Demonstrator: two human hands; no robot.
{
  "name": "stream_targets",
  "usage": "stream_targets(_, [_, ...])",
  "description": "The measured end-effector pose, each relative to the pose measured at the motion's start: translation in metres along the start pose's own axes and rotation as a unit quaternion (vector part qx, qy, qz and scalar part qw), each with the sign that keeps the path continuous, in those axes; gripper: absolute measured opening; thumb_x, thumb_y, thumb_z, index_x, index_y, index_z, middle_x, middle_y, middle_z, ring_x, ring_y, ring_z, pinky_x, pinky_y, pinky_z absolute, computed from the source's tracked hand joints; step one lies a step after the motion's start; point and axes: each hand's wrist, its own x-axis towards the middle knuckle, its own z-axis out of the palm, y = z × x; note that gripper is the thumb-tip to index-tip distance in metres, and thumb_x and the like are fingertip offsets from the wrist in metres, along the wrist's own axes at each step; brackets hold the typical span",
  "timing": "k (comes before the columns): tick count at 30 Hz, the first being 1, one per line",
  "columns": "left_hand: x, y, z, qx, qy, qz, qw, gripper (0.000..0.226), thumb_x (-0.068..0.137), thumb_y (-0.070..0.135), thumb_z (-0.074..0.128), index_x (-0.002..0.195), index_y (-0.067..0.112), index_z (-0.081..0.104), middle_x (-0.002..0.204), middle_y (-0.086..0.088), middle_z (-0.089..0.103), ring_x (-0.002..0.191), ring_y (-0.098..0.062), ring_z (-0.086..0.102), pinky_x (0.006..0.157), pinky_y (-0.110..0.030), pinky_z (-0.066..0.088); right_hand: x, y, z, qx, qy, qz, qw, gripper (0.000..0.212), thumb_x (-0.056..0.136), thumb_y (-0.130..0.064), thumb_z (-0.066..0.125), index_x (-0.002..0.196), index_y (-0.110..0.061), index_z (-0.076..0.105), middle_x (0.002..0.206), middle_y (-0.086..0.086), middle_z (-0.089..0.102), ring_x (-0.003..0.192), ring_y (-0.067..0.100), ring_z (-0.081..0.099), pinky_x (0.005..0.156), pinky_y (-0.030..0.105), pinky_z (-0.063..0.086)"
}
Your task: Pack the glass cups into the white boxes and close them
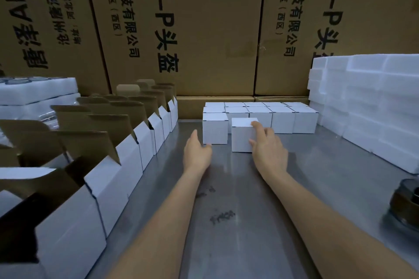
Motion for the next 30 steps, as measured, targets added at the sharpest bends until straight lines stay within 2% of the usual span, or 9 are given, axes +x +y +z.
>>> stream_targets(5, [0.031, -0.007, 0.008, 0.031, -0.019, 0.001, 0.999, 0.064, 0.095, 0.019, 0.054, 0.151, 0.015, 0.023, 0.154, -0.004, 0.034, 0.139, -0.025, 0.035, 0.110, -0.038, 0.033, 0.027, 0.003, 0.020, -0.041, -0.002, -0.012, 0.999, 0.050, 0.100, -0.028, 0.045, 0.143, -0.012, 0.027, 0.121, 0.008, 0.050, 0.109, 0.028, 0.048, 0.064, 0.036, 0.036])
stream_targets(8, [0.042, -0.009, 0.012, 0.037, -0.029, 0.020, 0.999, 0.050, 0.094, 0.016, 0.054, 0.142, 0.017, 0.039, 0.143, -0.002, 0.049, 0.129, -0.025, 0.046, 0.097, -0.032, 0.038, 0.035, 0.006, 0.027, -0.050, 0.001, -0.018, 0.999, 0.048, 0.100, -0.028, 0.045, 0.141, -0.011, 0.028, 0.117, 0.009, 0.053, 0.108, 0.029, 0.048, 0.064, 0.034, 0.033])
stream_targets(11, [0.046, -0.008, 0.014, 0.047, -0.045, 0.014, 0.998, 0.049, 0.094, 0.019, 0.054, 0.141, 0.021, 0.039, 0.140, -0.001, 0.051, 0.126, -0.026, 0.049, 0.104, -0.041, 0.041, 0.041, 0.007, 0.031, -0.050, -0.005, -0.017, 0.999, 0.047, 0.100, -0.027, 0.046, 0.140, -0.010, 0.029, 0.117, 0.010, 0.055, 0.109, 0.030, 0.049, 0.066, 0.036, 0.032])
stream_targets(17, [0.040, -0.003, 0.012, 0.075, -0.071, -0.001, 0.995, 0.061, 0.094, 0.024, 0.055, 0.146, 0.022, 0.024, 0.142, -0.003, 0.048, 0.129, -0.029, 0.046, 0.106, -0.046, 0.039, 0.042, 0.005, 0.030, -0.066, -0.009, -0.013, 0.998, 0.046, 0.099, -0.029, 0.048, 0.135, -0.007, 0.031, 0.110, 0.013, 0.060, 0.104, 0.031, 0.054, 0.064, 0.035, 0.033])
stream_targets(21, [0.029, 0.003, 0.009, 0.057, -0.037, -0.011, 0.998, 0.080, 0.092, 0.018, 0.059, 0.153, 0.013, 0.006, 0.155, -0.007, 0.028, 0.142, -0.029, 0.028, 0.113, -0.045, 0.028, 0.029, 0.003, 0.021, -0.051, 0.016, -0.007, 0.999, 0.044, 0.099, -0.029, 0.045, 0.134, -0.006, 0.034, 0.107, 0.012, 0.061, 0.102, 0.032, 0.055, 0.063, 0.034, 0.033])
stream_targets(23, [0.017, 0.005, 0.008, 0.066, -0.021, 0.005, 0.998, 0.079, 0.091, 0.016, 0.059, 0.152, 0.009, 0.009, 0.157, -0.008, 0.022, 0.145, -0.028, 0.019, 0.115, -0.041, 0.022, 0.019, 0.003, 0.014, -0.050, 0.024, -0.007, 0.998, 0.036, 0.098, -0.022, 0.041, 0.130, -0.007, 0.039, 0.107, 0.011, 0.060, 0.100, 0.031, 0.055, 0.062, 0.033, 0.033])
stream_targets(26, [-0.007, 0.009, 0.006, 0.067, -0.027, 0.030, 0.997, 0.065, 0.089, 0.010, 0.056, 0.147, 0.012, 0.026, 0.151, -0.009, 0.030, 0.140, -0.029, 0.025, 0.110, -0.039, 0.027, 0.001, 0.002, 0.001, -0.064, 0.000, -0.011, 0.998, 0.019, 0.096, -0.014, 0.039, 0.110, -0.009, 0.051, 0.103, 0.008, 0.060, 0.096, 0.028, 0.054, 0.061, 0.031, 0.033])
stream_targets(30, [-0.049, 0.015, -0.001, 0.077, -0.063, 0.048, 0.994, 0.056, 0.092, 0.007, 0.050, 0.145, 0.014, 0.034, 0.150, -0.005, 0.032, 0.139, -0.023, 0.025, 0.110, -0.034, 0.026, -0.032, -0.002, -0.022, -0.063, -0.032, 0.005, 0.997, 0.017, 0.093, -0.013, 0.040, 0.099, -0.011, 0.057, 0.099, 0.006, 0.064, 0.089, 0.029, 0.057, 0.059, 0.029, 0.032])
